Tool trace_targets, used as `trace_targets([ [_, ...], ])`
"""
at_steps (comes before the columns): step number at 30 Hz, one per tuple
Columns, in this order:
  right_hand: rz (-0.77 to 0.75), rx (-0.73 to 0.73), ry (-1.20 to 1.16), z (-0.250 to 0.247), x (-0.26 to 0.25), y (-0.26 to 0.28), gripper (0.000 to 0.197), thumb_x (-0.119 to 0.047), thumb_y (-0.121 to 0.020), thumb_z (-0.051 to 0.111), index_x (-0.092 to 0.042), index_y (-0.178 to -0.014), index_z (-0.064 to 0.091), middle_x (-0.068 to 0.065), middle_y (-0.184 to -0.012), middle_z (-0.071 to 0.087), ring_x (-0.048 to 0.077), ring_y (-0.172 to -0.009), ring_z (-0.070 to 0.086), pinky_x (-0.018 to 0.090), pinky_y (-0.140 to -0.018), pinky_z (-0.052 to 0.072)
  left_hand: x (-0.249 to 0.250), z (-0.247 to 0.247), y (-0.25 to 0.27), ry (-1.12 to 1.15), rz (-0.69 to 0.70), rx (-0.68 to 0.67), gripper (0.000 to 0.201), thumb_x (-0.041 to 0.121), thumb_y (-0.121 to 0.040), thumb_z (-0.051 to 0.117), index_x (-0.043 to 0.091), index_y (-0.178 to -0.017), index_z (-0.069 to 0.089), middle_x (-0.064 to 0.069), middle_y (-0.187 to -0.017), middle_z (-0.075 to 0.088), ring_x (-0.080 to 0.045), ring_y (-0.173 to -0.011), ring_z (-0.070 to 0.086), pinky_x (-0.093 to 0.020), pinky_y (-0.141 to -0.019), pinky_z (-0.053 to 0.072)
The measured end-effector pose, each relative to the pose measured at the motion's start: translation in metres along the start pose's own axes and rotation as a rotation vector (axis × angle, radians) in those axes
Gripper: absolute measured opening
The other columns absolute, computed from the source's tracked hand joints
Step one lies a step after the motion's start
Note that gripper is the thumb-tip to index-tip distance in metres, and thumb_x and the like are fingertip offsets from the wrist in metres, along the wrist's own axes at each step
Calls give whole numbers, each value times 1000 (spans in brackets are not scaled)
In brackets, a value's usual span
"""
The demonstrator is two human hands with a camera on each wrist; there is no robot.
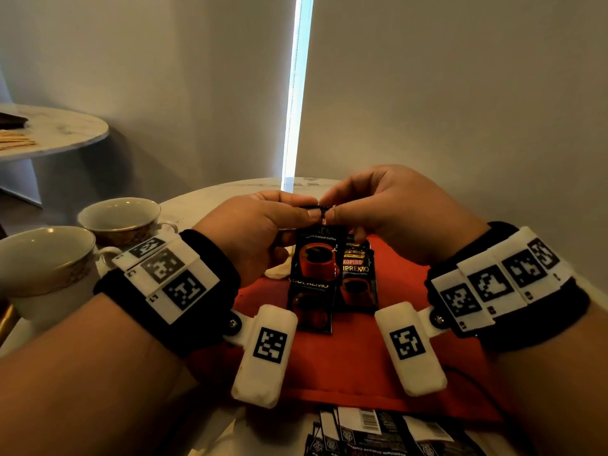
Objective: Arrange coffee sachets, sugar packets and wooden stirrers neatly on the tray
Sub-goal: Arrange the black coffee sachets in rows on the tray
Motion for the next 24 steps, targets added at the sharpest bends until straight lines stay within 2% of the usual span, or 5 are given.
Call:
trace_targets([
  [4,57,-29,-22,0,6,-1,8,-2,-85,72,-8,-89,75,2,-69,69,5,-50,56,23,-49,44,-6,6,1,13,-61,-53,17,12,-72,76,17,-88,71,-4,-81,70,-18,-72,58,-29,-65,42],
  [8,189,-17,-53,-19,24,-5,11,3,-85,67,-6,-87,72,2,-61,64,12,-50,48,25,-46,32,-13,10,6,-49,-249,-164,21,37,-68,72,22,-80,63,6,-65,52,-9,-59,48,-27,-60,39],
  [12,329,-90,-25,-28,49,-5,19,8,-84,63,-8,-78,71,9,-62,58,15,-52,42,26,-51,23,-20,11,10,-85,-426,-270,22,42,-73,66,24,-78,56,7,-66,47,-10,-64,48,-32,-68,38],
  [16,441,-216,69,-20,67,-1,14,6,-83,68,-7,-82,73,10,-66,62,16,-53,45,24,-47,30,-29,20,17,-125,-509,-369,21,41,-74,62,21,-81,59,2,-74,57,-15,-71,57,-33,-69,42],
  [24,514,-318,189,-13,75,2,10,1,-84,72,-7,-90,74,14,-82,65,16,-57,54,27,-49,41,-37,25,20,-177,-531,-403,26,37,-73,58,15,-87,62,-6,-84,66,-22,-82,62,-44,-87,45],
])
Point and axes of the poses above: each hand's wrist, its own y-axis away from the middle knuckle, its own z-axis out of the palm, x = y × z, the point moved 7 cm from there along -y, towards the middle knuckle
